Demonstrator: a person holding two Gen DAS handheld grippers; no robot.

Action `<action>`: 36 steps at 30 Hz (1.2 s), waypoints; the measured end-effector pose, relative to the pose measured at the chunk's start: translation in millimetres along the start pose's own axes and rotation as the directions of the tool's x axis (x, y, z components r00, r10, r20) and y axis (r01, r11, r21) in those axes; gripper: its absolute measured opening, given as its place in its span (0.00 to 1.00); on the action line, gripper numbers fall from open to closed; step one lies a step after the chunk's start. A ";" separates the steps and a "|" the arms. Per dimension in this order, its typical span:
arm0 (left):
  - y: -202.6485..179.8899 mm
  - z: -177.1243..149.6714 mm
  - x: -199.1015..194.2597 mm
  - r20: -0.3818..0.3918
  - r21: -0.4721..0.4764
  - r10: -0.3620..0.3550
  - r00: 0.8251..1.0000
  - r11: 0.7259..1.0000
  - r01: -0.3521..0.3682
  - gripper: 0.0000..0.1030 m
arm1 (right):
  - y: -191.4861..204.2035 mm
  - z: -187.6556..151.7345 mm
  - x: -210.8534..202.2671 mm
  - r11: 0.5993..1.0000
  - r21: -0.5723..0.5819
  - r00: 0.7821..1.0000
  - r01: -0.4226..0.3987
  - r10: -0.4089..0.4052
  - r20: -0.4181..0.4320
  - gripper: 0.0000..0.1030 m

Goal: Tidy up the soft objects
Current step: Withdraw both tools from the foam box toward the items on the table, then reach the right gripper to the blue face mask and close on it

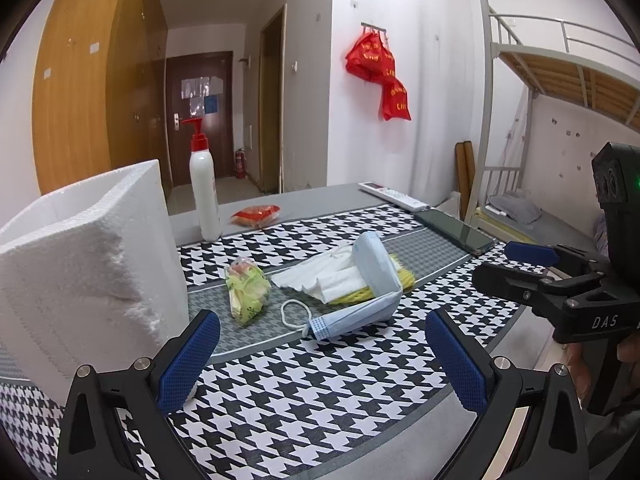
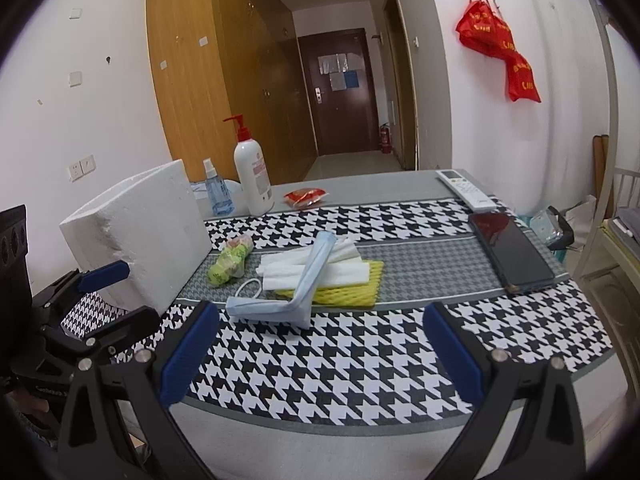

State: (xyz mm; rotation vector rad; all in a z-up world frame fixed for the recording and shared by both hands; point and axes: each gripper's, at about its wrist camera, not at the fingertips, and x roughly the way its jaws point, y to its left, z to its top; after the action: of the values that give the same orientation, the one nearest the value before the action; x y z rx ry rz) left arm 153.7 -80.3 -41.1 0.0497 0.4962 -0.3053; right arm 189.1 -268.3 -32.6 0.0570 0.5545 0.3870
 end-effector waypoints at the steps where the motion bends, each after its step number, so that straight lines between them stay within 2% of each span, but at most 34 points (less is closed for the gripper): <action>1: 0.6 0.5 1.6 -0.004 -0.004 0.003 1.000 1.000 -0.003 0.99 | -0.2 0.1 2.1 1.000 -0.003 1.000 -0.002 0.002 -0.005 1.00; 21: 9.1 3.5 31.5 -0.065 -0.056 0.040 0.997 0.997 -0.044 0.99 | -7.1 4.0 42.5 0.997 -0.030 0.993 -0.067 0.064 -0.098 1.00; 32: 15.5 4.0 45.6 -0.102 -0.069 0.091 0.991 0.993 -0.099 0.99 | -3.1 5.1 66.7 0.994 -0.063 0.984 -0.094 0.084 -0.157 1.00; 36: 18.7 3.7 48.1 -0.102 -0.057 0.118 0.988 0.991 -0.125 0.99 | 2.0 3.9 77.3 0.990 -0.076 0.977 -0.120 0.104 -0.185 0.95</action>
State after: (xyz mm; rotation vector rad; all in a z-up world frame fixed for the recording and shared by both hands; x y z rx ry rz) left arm 201.2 -76.2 -61.3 0.0332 0.5981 -0.1678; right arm 250.8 -237.4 -67.7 -0.0307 0.7147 0.5296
